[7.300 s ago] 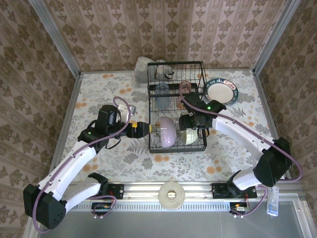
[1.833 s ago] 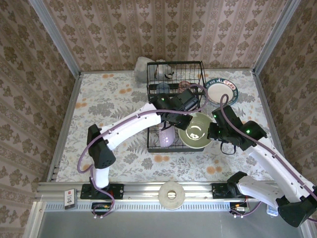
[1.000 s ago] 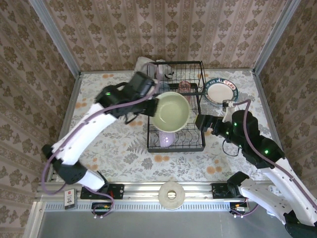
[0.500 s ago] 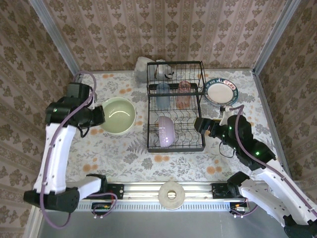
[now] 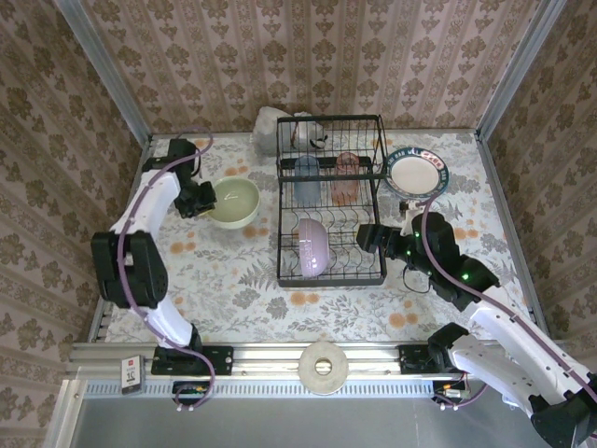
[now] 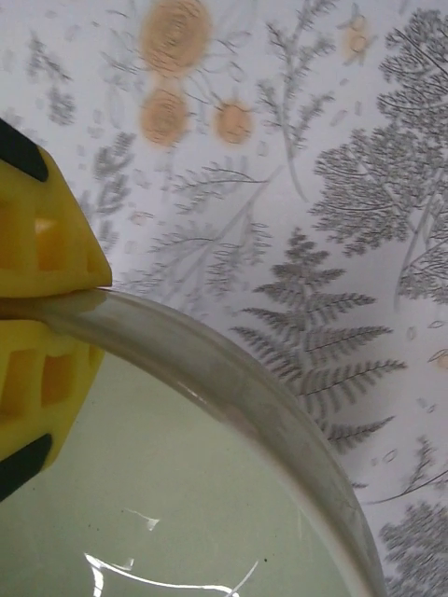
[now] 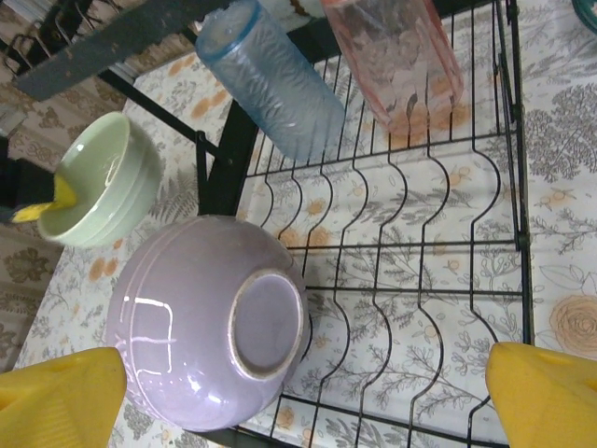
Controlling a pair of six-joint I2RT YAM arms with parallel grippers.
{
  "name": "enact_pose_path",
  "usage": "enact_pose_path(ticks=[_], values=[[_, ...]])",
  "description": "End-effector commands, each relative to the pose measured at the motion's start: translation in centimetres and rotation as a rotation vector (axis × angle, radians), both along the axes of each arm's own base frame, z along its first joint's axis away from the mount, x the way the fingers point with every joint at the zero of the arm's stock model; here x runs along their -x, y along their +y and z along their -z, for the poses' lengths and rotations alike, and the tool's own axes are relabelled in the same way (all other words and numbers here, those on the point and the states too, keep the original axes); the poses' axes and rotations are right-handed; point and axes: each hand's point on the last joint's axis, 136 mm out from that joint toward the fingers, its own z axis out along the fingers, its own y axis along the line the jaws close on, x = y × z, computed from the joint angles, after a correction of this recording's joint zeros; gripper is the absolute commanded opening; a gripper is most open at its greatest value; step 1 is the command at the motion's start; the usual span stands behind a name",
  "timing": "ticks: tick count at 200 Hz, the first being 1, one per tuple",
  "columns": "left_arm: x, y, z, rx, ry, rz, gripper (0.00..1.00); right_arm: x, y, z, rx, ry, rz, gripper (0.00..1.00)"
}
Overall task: Unload the mixed dishes from the dish rack
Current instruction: Place the bowl at the top-left of the table.
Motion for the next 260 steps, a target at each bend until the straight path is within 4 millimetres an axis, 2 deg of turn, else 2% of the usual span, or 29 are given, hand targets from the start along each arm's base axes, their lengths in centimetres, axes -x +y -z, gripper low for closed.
enact_pose_path(ticks=[1,61,108,155,205,218,242,260], values=[[-5.1,-0.1,-2.2,0.034,-0.154,-0.051,0.00,0.7,0.3,1.3,-0.026,0.047,-0.012,1.00],[-9.0,0.2,1.0,0.006,-0.136,-0.072,0.00,1.0,0.5,3.1,-0.059,0.108,0.002,1.00],[-11.0,-0.6,1.8,0.021,-0.159,-0.086,0.00,1.3,-0.1,3.5,-0.051,0.154,0.039,1.00],[-12.1,-1.5,2.6,0.027,-0.155,-0.084,0.00,1.8,-0.3,3.9,-0.058,0.193,0.052,1.00],[-13.0,-2.6,3.4,0.030,-0.145,-0.072,0.00,2.0,-1.5,4.3,-0.029,0.232,0.122,1.00],[-13.2,-2.9,3.5,0.035,-0.145,-0.070,0.00,2.4,-2.2,5.0,0.002,0.276,0.150,1.00],[-13.3,-3.3,3.8,0.038,-0.137,-0.066,0.04,2.5,-2.0,5.5,0.015,0.313,0.143,1.00],[-13.1,-3.3,3.9,0.040,-0.129,-0.073,0.13,2.5,-1.8,5.4,0.005,0.308,0.139,1.00]])
